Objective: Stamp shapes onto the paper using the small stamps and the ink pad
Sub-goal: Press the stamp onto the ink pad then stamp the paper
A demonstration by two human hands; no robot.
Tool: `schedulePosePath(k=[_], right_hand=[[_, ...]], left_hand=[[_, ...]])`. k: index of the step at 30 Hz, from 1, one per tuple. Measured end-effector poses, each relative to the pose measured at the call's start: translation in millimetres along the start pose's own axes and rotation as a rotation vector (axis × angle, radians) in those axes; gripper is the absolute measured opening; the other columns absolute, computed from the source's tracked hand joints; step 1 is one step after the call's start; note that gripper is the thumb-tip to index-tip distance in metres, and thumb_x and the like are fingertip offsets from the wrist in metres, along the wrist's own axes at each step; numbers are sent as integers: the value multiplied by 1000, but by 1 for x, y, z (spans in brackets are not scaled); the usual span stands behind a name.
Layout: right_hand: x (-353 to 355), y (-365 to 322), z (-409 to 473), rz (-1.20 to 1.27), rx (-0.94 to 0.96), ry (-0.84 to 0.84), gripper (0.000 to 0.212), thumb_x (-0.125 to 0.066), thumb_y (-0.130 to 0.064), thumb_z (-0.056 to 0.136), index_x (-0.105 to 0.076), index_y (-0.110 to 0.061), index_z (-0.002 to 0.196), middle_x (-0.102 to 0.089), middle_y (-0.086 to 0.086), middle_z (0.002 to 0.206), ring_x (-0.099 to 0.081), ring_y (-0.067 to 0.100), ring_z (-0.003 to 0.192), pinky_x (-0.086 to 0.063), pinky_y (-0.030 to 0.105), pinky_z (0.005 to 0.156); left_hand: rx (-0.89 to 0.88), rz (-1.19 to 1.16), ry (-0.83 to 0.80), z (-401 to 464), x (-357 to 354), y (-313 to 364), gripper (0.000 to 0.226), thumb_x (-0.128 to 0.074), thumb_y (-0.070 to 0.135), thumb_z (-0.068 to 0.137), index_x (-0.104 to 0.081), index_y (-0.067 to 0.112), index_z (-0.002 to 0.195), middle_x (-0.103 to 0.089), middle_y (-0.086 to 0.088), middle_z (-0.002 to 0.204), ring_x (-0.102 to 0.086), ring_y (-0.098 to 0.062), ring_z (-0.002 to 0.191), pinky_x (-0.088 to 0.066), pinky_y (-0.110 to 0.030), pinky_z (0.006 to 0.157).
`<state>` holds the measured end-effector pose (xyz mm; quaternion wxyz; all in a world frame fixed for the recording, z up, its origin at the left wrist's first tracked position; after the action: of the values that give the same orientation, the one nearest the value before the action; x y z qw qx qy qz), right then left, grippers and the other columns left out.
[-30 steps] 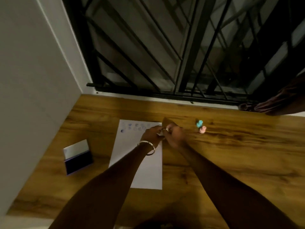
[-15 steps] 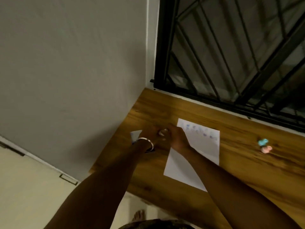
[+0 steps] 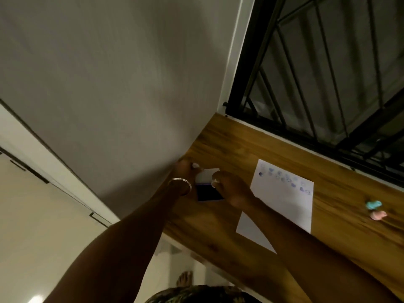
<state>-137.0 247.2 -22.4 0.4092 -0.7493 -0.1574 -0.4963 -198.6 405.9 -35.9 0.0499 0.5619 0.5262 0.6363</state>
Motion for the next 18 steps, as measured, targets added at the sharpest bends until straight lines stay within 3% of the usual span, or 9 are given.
schedulePosePath(k=[4,6,11,14,18], right_hand=[[-16,-3,-4,-92,85,-13,24,-46,-17,99,-61,-6,113,-63,15,110,-60,29,99,-47,36,78],[-19,-3,-2,-98,84,-6,22,-47,-15,98,-62,-3,108,-64,16,106,-60,29,96,-47,36,76],[-25,4,4,-78,84,11,18,-53,-16,95,-65,-4,103,-66,14,103,-62,26,94,-44,29,73],[-28,5,7,-109,83,-13,20,-53,-18,96,-64,-6,108,-65,13,108,-61,25,97,-43,29,74],[-26,3,9,-155,70,-53,21,-50,-18,97,-62,-5,109,-64,16,111,-60,27,98,-47,35,76]], left_hand=[[33,-138,22,2,-5,-9,28,-73,25,79,-65,9,101,-66,-8,104,-60,-23,90,-44,-28,78],[17,-115,15,1,-7,-10,25,-72,29,80,-66,10,96,-66,-6,96,-56,-18,80,-41,-26,72],[-24,-15,-11,0,-12,-7,26,-66,38,84,-61,15,73,-61,-4,73,-58,-23,69,-42,-28,62],[-34,-2,15,1,-10,-2,26,-67,36,83,-62,12,74,-57,2,71,-53,-16,65,-38,-25,60],[-75,43,75,2,-7,12,22,-61,24,84,-66,4,77,-55,-3,70,-52,-18,64,-36,-23,58]])
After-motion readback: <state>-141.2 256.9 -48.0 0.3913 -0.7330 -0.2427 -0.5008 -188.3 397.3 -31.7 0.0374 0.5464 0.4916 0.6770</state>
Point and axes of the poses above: each hand's wrist, its own z-axis towards the middle knuckle, its own x-axis out of the back of the hand, y = z × x, the point moved 4 cm from there along z, towards the middle knuckle
